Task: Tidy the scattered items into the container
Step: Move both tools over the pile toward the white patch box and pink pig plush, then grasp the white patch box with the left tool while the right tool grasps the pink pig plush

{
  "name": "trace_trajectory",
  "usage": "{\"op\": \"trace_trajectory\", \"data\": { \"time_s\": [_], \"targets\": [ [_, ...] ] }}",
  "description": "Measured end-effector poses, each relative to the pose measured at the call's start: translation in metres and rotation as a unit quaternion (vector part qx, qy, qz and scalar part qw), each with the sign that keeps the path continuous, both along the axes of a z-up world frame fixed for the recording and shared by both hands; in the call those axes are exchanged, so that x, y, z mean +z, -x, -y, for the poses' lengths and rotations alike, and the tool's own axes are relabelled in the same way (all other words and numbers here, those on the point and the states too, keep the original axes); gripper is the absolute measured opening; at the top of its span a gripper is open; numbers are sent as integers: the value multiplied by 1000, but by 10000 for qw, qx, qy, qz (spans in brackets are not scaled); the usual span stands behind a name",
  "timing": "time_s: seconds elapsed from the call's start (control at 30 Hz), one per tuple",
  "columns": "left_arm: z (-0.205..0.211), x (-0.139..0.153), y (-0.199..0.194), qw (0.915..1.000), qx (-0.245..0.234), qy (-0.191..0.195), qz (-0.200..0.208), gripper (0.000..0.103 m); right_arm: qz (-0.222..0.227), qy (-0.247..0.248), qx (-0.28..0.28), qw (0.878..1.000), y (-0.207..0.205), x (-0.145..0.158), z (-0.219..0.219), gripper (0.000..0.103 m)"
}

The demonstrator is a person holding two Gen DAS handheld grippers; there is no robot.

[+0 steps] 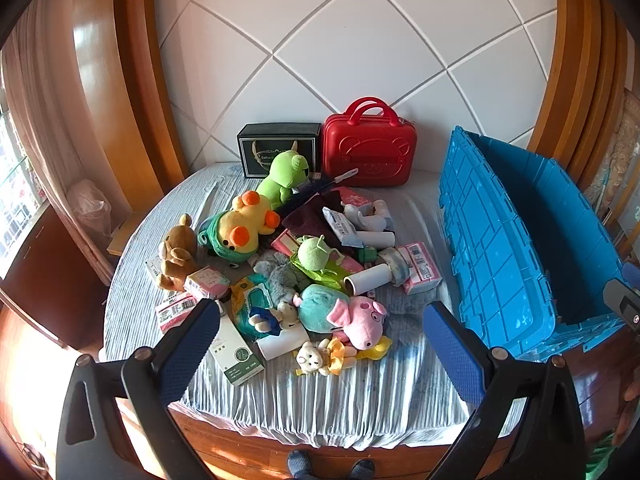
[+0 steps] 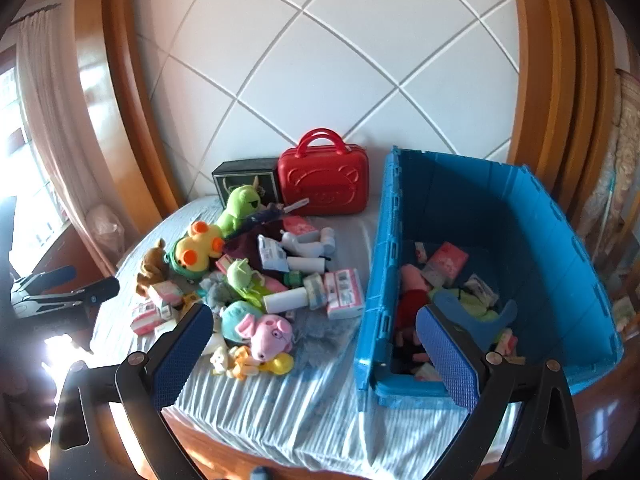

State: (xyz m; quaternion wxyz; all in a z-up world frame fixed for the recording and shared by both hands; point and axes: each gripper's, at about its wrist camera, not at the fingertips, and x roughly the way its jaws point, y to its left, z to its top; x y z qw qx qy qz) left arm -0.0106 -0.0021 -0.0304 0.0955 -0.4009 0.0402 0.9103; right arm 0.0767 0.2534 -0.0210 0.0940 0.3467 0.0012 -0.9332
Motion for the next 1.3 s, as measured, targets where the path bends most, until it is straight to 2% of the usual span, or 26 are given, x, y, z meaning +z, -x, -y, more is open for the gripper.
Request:
{"op": "trace_trajectory", "data": {
  "time_s": [0.23,0.43,0.63,0.83,0.97,1.17,1.3],
  "targets": [
    [31,-37,41,9994,-119,-126,316,103,89,-87,318,9994,29,-22,47,103],
    [70,-95,98,9970,-21,-86,768,103,139,-165,594,9980,63,-54,102,103],
    [122,-177,141,9925,227,251,1172,103,600,-278,848,9942,101,-123,149,103],
    [163,-268,160,9797,317,156,1971,103,1179,-590,768,9883,131,-202,171,103],
    [173,-308,163,9714,319,151,2347,101,1480,-675,616,9848,146,-237,177,103],
    [164,-340,170,9647,284,-3,2619,101,1702,-894,814,9780,160,-273,188,103],
    [153,-358,171,9584,350,-27,2831,101,1874,-1311,903,9693,174,-300,188,103]
  ]
}}
